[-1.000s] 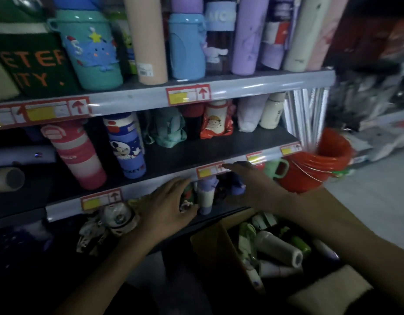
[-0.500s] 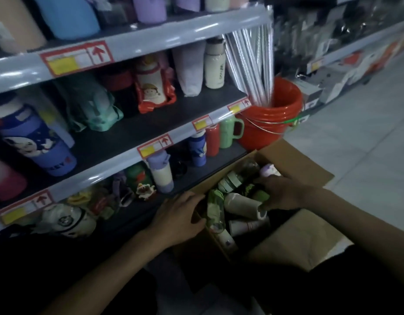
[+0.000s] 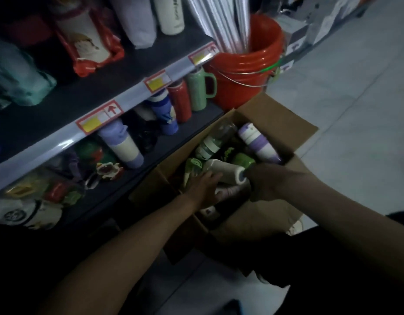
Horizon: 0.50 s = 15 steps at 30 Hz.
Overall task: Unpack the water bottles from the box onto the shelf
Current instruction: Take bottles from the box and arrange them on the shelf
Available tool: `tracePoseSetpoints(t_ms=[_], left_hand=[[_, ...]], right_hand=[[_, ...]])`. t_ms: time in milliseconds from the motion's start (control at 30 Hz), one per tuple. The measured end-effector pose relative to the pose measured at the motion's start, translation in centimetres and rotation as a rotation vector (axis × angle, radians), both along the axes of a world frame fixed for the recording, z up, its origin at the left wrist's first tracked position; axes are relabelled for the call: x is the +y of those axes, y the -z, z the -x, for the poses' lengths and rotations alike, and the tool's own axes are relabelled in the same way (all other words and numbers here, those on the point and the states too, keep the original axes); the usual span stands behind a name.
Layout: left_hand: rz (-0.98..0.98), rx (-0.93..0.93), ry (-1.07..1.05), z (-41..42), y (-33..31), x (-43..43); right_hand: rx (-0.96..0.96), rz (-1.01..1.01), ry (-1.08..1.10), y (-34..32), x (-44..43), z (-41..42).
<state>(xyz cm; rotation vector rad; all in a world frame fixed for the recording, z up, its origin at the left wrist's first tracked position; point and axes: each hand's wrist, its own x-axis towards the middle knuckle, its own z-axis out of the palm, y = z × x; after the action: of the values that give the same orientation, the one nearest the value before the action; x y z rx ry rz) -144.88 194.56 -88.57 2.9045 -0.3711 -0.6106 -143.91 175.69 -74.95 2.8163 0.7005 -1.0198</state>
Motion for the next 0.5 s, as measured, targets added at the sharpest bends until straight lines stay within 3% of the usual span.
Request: tracePoseSetpoints(t_ms=[267, 500], left_hand=[[-0.135, -0.138, 0.181, -3.6, 5.0, -3.8], [-0.338, -0.09, 0.329, -7.3, 6.4, -7.4]], right_hand=[[-0.035, -0.024, 0.079, 2.5, -2.0, 1.6], [0.078, 0.061, 0.043, 3.5, -5.0, 2.2]])
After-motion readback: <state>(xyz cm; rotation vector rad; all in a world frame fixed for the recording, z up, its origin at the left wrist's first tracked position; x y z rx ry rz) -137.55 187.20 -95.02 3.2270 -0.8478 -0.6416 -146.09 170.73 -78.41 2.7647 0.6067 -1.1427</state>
